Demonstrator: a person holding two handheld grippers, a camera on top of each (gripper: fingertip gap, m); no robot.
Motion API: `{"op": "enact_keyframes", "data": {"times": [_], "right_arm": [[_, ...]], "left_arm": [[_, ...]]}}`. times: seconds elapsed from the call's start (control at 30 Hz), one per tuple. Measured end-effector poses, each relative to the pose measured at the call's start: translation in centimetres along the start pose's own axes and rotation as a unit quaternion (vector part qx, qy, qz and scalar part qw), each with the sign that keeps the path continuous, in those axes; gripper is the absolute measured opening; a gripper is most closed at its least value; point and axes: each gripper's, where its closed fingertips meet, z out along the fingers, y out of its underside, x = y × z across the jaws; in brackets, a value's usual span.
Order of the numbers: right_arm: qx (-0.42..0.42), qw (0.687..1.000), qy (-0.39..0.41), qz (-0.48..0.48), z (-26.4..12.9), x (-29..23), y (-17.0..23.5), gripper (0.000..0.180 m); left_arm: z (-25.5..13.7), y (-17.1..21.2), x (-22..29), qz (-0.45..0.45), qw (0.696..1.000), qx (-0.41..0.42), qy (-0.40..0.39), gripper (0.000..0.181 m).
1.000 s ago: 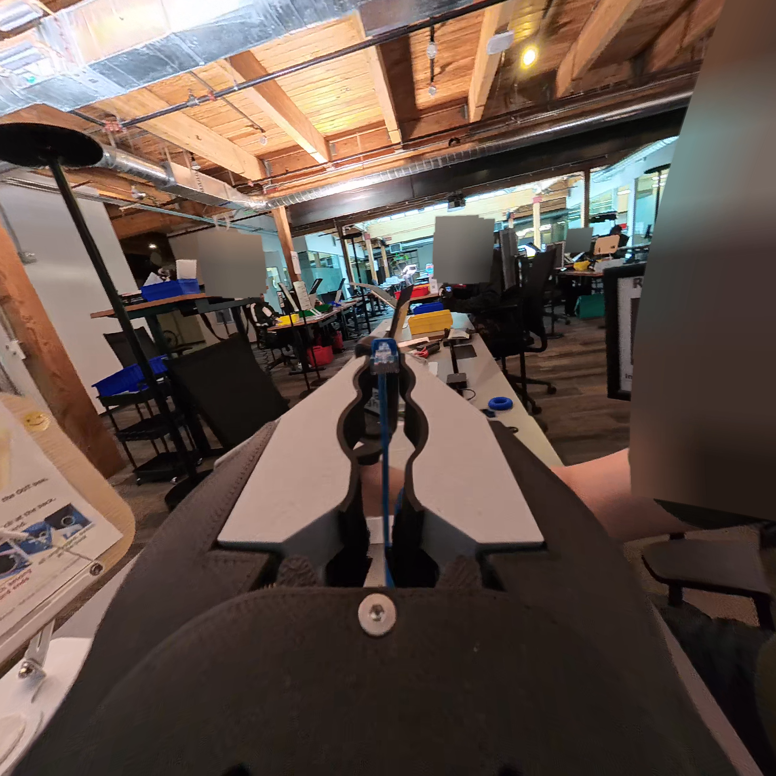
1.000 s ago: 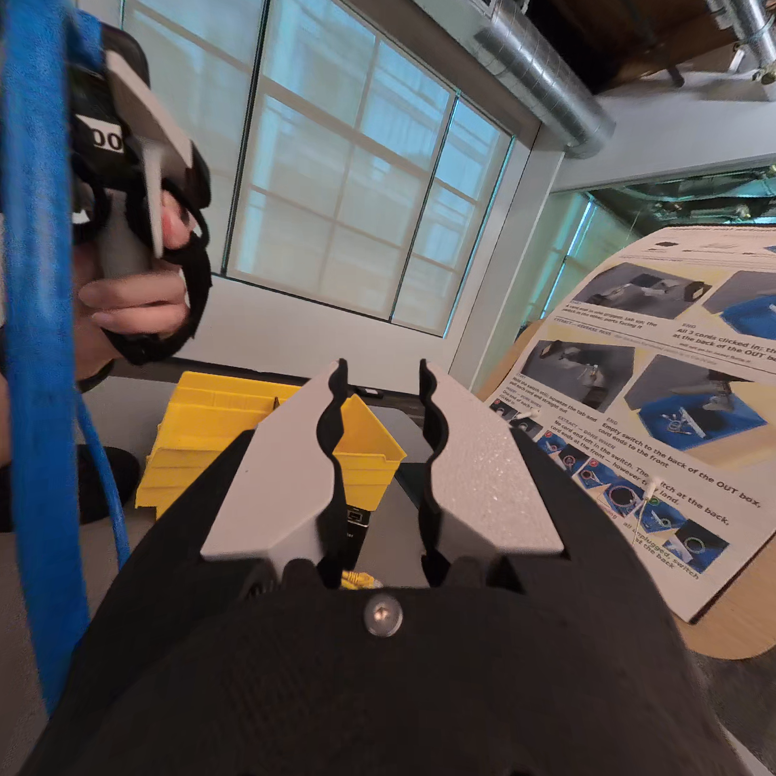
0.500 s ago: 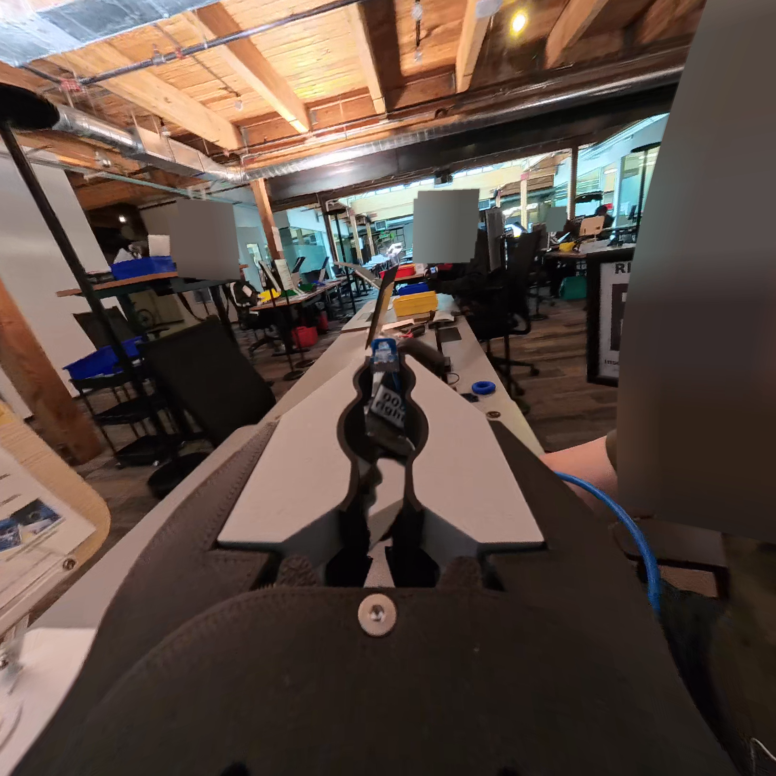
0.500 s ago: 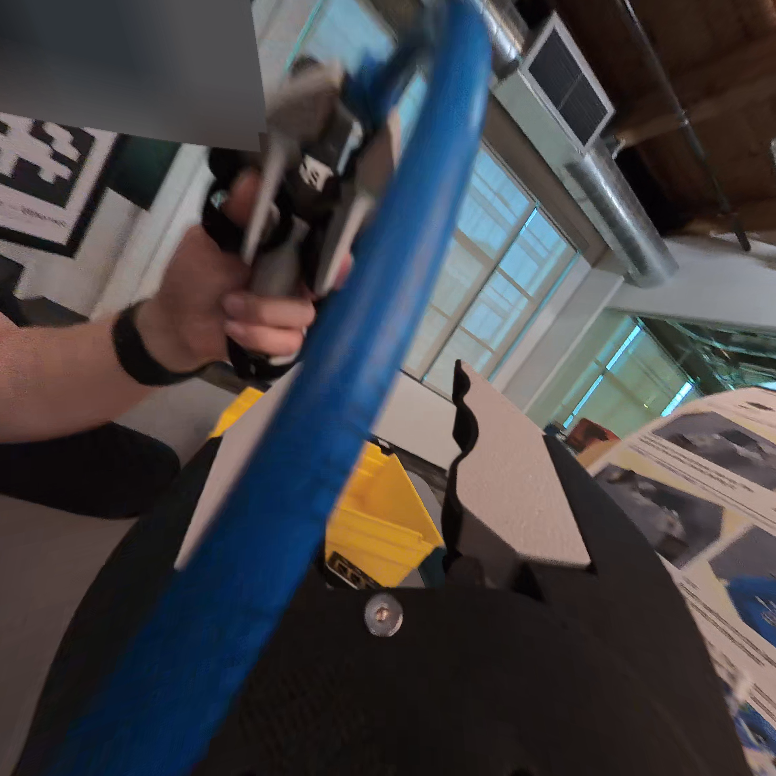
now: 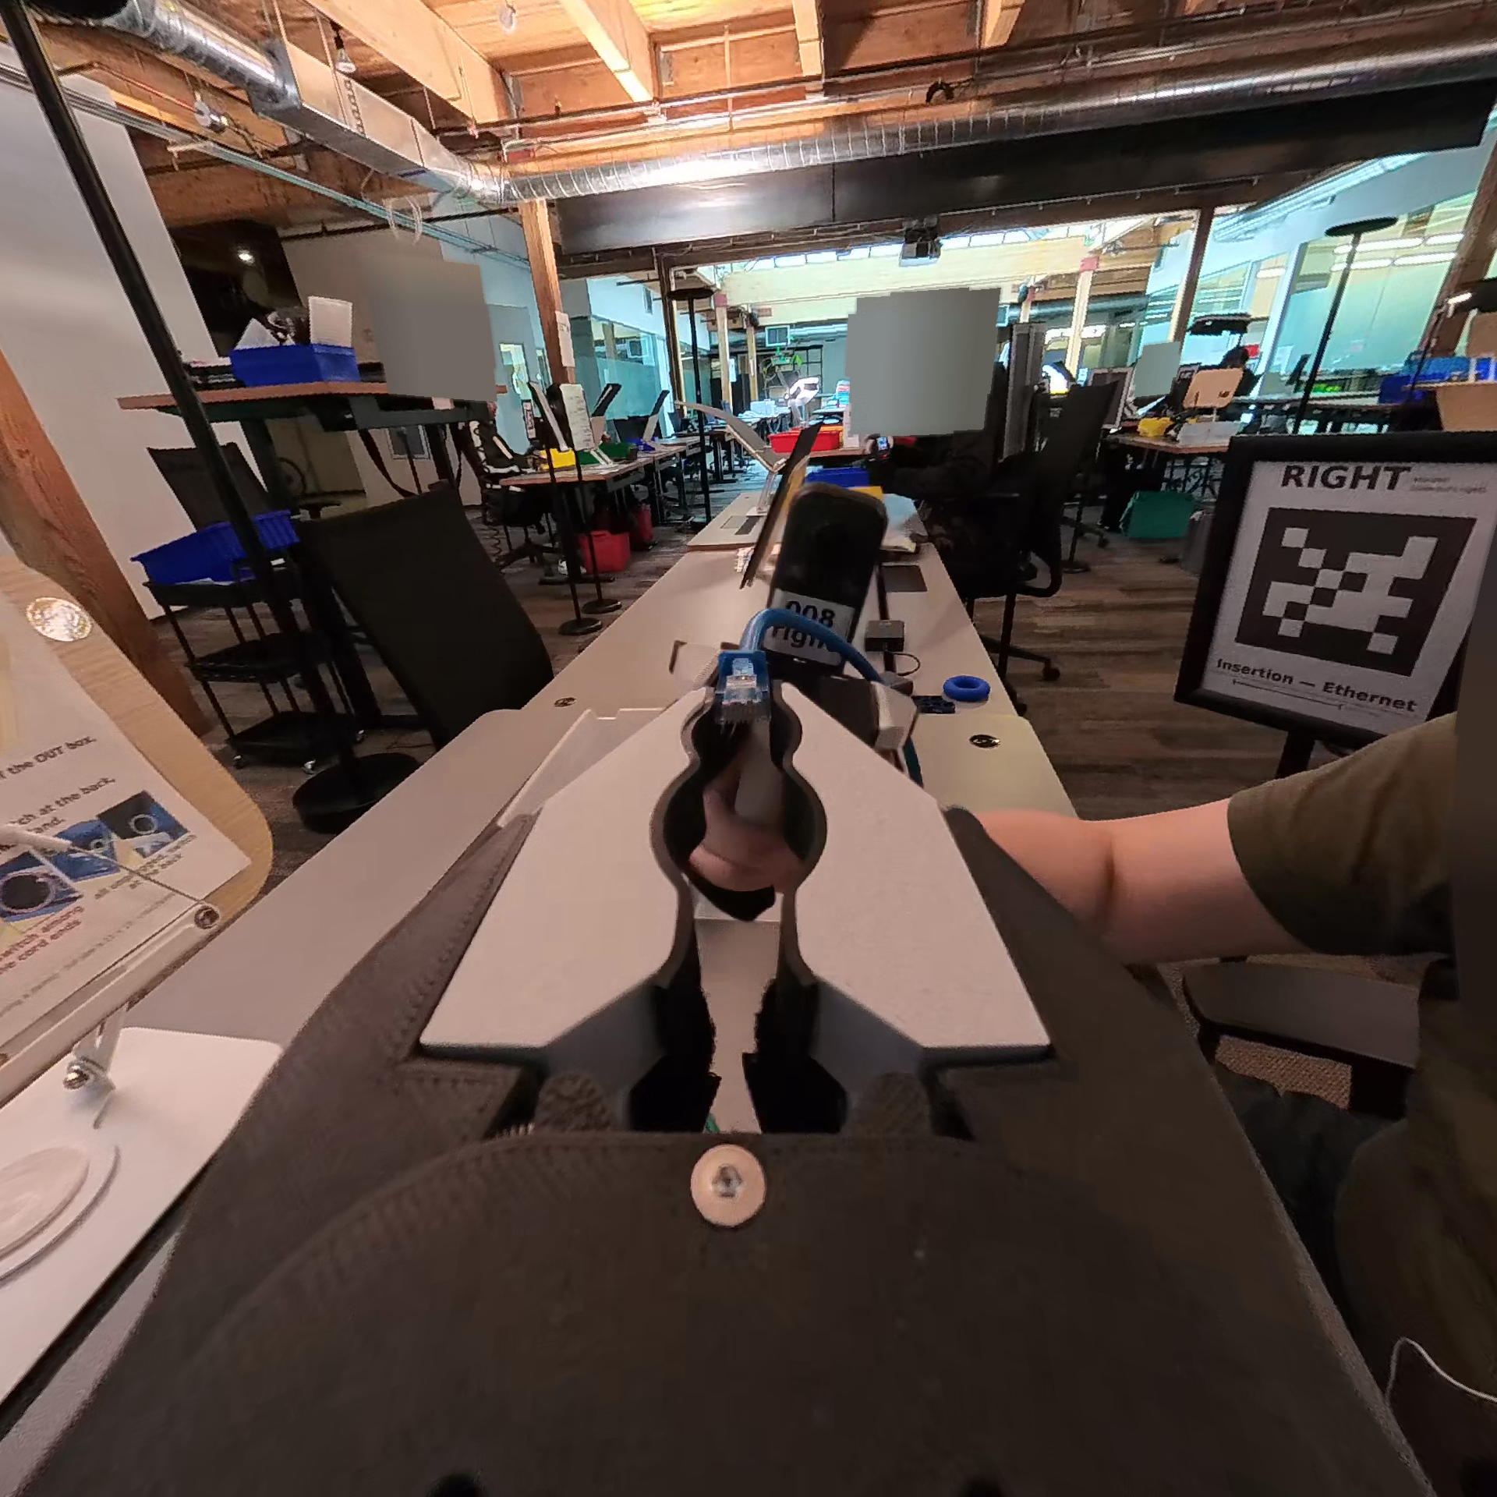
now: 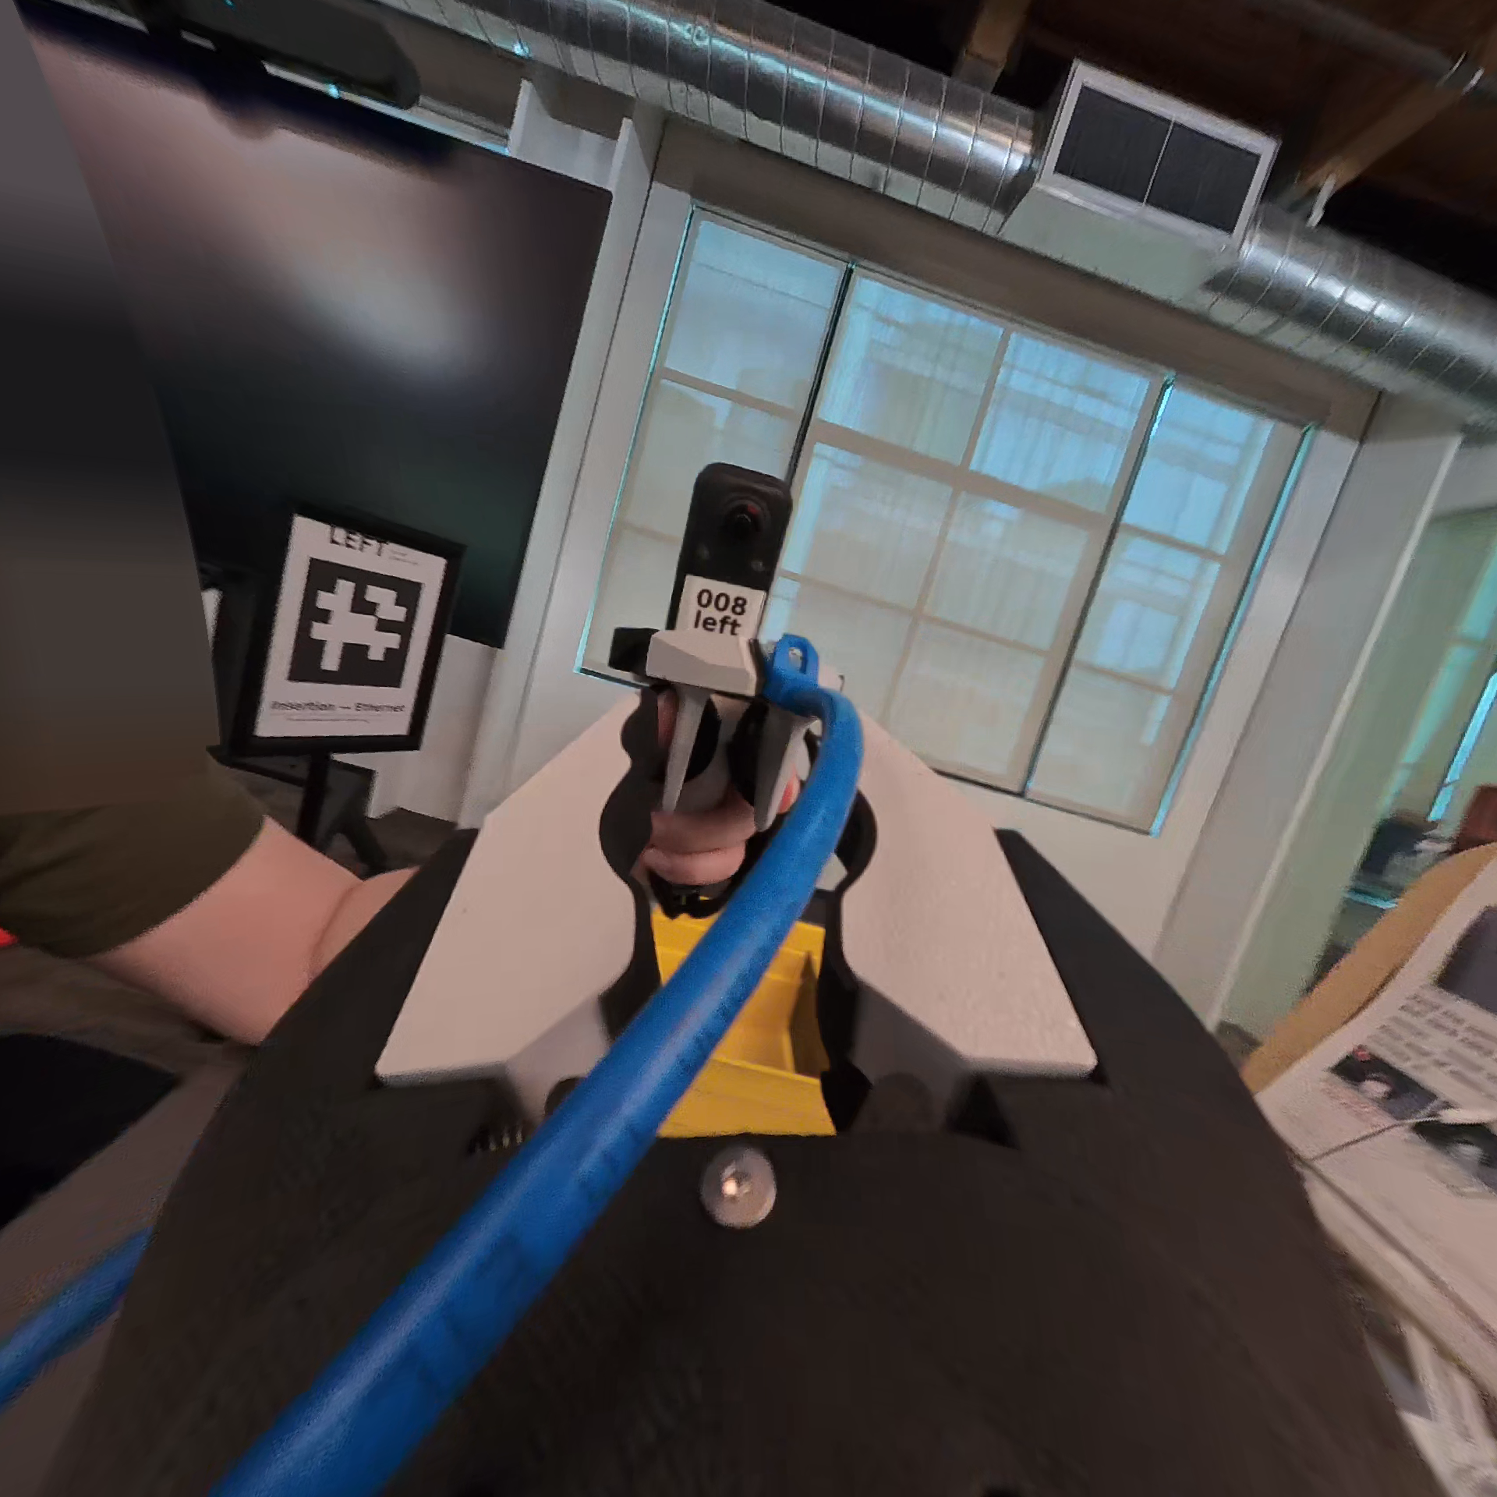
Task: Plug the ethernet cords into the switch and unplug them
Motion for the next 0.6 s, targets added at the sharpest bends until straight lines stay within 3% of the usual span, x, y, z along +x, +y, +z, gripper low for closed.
{"op": "enact_keyframes", "data": {"times": [0.27, 0.47, 0.6], "right_arm": [[0.023, 0.993, -0.013, 0.116, -0.2, 1.0, -0.4, 0.026], [-0.002, 0.991, -0.007, 0.133, -0.3, 1.5, 0.1, 0.010], [-0.024, 0.990, -0.013, 0.135, -0.5, 1.5, 0.5, 0.010]], "left_arm": [[-0.2, 0.4, -0.5, 0.006, 1.000, -0.016, -0.008, 0.010], [-0.2, 0.9, -0.3, 0.002, 0.999, -0.033, 0.002, 0.010], [-0.2, 1.3, -0.4, 0.006, 0.999, -0.047, -0.003, 0.010]]}}
